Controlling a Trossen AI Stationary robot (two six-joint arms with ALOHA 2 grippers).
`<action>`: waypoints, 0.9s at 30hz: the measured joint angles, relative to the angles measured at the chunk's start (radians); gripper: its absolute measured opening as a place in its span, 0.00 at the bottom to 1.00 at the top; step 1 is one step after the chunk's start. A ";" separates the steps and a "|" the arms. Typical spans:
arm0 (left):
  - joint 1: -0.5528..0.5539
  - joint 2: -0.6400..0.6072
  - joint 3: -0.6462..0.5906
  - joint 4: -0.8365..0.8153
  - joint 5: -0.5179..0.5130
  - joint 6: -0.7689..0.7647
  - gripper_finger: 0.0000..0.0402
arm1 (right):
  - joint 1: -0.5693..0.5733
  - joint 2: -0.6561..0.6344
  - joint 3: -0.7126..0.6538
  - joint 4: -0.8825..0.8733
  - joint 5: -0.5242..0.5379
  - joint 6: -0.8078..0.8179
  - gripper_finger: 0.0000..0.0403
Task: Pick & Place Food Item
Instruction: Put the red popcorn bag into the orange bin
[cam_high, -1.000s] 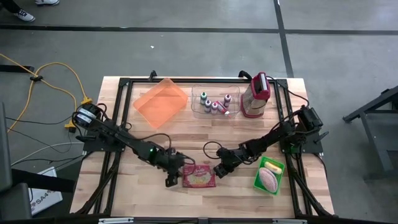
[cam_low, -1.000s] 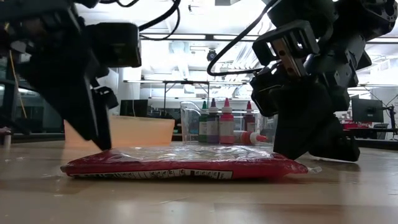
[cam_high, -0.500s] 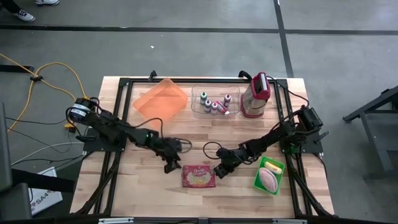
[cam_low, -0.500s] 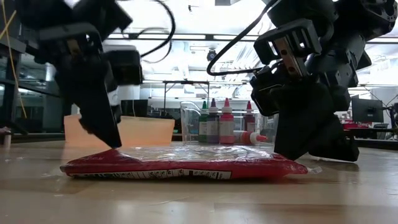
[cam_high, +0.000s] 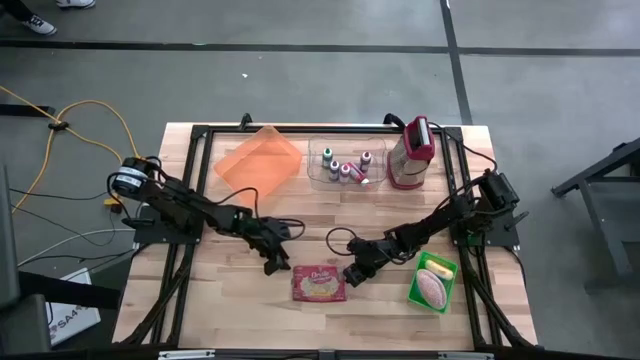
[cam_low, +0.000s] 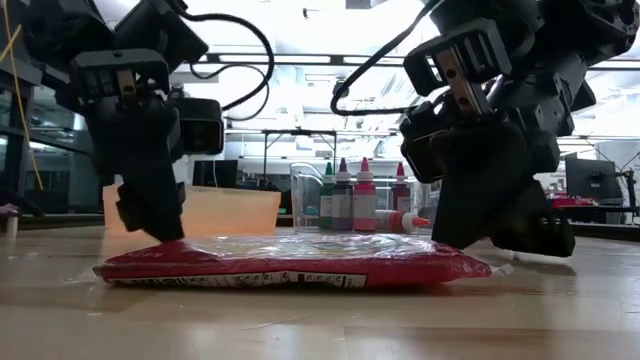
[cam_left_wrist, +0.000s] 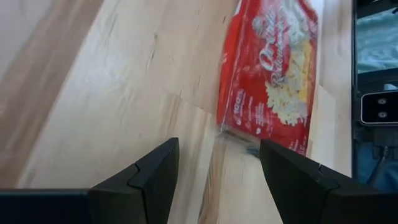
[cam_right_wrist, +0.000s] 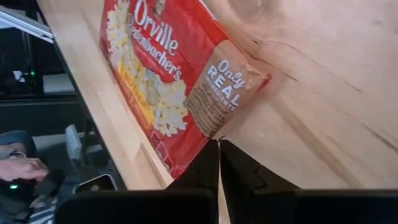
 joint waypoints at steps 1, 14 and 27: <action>0.000 0.005 0.000 -0.004 0.011 -0.010 0.54 | 0.000 0.000 0.000 0.003 0.000 0.009 0.01; 0.003 0.108 0.003 0.126 0.081 -0.053 0.54 | 0.012 0.000 0.000 -0.041 -0.019 0.040 0.01; 0.009 0.148 0.003 0.146 0.074 -0.057 0.54 | 0.033 0.000 0.000 -0.039 0.014 0.073 0.01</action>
